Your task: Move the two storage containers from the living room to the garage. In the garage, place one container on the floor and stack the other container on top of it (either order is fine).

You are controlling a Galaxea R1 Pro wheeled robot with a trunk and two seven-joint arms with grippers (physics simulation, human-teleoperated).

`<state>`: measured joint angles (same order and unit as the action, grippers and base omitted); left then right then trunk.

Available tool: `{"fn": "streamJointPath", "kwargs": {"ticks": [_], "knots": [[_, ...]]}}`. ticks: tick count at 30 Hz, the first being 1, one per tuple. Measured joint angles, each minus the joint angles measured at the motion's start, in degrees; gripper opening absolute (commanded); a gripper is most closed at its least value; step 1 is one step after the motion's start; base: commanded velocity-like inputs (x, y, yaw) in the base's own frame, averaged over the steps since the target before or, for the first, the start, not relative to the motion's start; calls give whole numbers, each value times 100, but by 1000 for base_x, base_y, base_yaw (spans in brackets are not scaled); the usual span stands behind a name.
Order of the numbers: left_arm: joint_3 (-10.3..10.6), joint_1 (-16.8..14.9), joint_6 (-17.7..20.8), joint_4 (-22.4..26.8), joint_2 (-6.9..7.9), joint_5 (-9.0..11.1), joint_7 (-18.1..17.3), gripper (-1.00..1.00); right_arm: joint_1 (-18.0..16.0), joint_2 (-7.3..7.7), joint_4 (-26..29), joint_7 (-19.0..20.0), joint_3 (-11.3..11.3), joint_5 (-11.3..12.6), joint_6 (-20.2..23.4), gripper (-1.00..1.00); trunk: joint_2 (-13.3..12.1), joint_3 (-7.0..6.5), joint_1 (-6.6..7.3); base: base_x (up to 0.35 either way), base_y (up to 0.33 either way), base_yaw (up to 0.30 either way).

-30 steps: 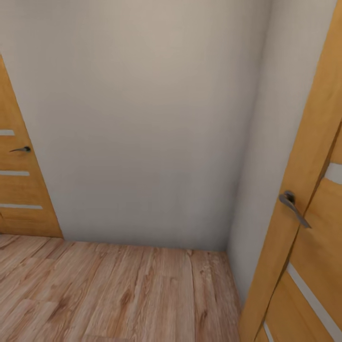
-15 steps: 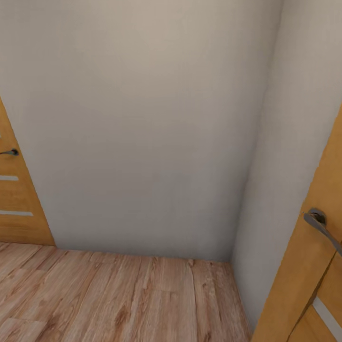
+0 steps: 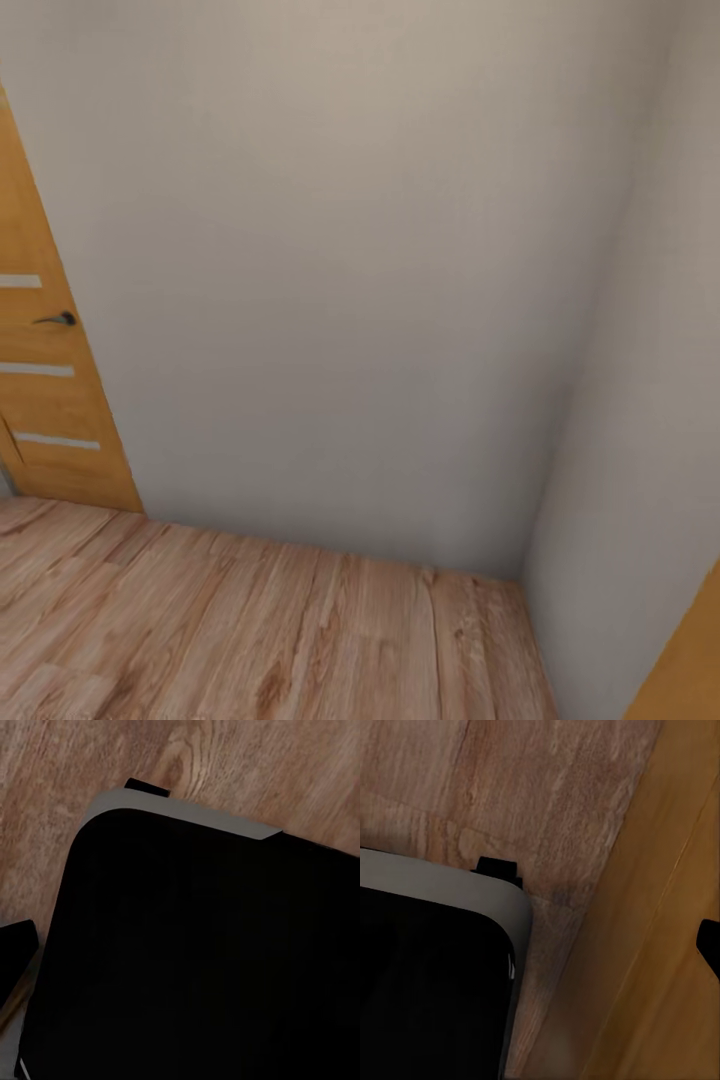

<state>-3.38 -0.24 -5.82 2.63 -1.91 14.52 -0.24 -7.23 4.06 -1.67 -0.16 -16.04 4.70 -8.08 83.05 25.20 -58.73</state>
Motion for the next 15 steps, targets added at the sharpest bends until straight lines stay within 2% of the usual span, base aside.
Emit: {"fn": "streamJointPath", "kwargs": {"ticks": [13, 15], "knots": [[1, 0, -1, 0, 0, 0, 0, 100, 0, -1, 0, 0, 0, 0, 0, 100, 0, 0, 0, 3, 0, 270], [1, 0, -1, -3, 0, -4, 0, 100, 0, 0, 0, 0, -1, -1, 0, 100, 0, 0, 1, 131, 0, 157]]}}
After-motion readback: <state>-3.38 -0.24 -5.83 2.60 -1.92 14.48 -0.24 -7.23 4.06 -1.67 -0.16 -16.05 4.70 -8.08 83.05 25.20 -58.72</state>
